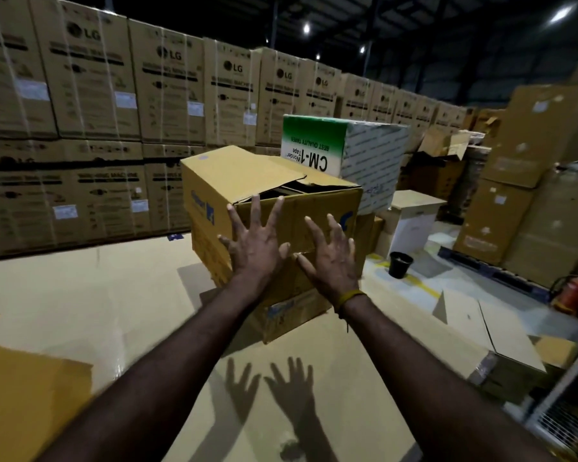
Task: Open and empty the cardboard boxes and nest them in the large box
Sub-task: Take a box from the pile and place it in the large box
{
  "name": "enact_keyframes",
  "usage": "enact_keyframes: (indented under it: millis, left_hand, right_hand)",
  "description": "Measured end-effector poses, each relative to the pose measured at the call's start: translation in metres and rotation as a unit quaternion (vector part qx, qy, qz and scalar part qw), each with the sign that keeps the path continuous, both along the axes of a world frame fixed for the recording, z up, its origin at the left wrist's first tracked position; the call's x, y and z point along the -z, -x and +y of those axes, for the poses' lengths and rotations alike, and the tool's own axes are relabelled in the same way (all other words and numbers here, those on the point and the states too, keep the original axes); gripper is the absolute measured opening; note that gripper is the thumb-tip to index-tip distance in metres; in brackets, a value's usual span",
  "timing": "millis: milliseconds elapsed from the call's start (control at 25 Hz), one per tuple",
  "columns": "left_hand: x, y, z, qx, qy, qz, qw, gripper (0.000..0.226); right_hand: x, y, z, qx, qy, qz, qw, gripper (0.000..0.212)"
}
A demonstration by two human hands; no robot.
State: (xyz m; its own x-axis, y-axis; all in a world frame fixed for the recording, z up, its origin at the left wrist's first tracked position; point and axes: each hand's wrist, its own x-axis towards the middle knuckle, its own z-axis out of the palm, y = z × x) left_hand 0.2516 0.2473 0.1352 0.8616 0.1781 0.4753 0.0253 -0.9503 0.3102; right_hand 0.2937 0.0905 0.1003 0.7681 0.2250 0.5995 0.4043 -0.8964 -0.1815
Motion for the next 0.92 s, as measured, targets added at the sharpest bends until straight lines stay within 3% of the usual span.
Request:
enact_keyframes:
  millis: [320, 560, 720, 920]
  left_hand:
    - [0.000, -0.062, 0.005, -0.098, 0.045, -0.046, 0.993, 0.094]
    - [0.000, -0.086, -0.003, -0.190, 0.101, -0.120, 0.969, 0.088]
    - [0.004, -0.089, -0.006, -0.231, 0.092, -0.161, 0.955, 0.067]
    - [0.003, -0.071, -0.025, -0.223, 0.076, -0.203, 0.950, 0.057]
  right_hand:
    - [-0.033, -0.131, -0.042, 0.023, -0.062, 0.022, 0.998, 0.095]
    - [-0.050, -0.224, -0.077, -0.057, -0.182, 0.083, 0.978, 0.108]
    - [-0.039, -0.249, -0.076, -0.174, -0.242, 0.101, 0.949, 0.087]
    - [-0.032, -0.235, -0.083, -0.187, -0.286, 0.041, 0.939, 0.075]
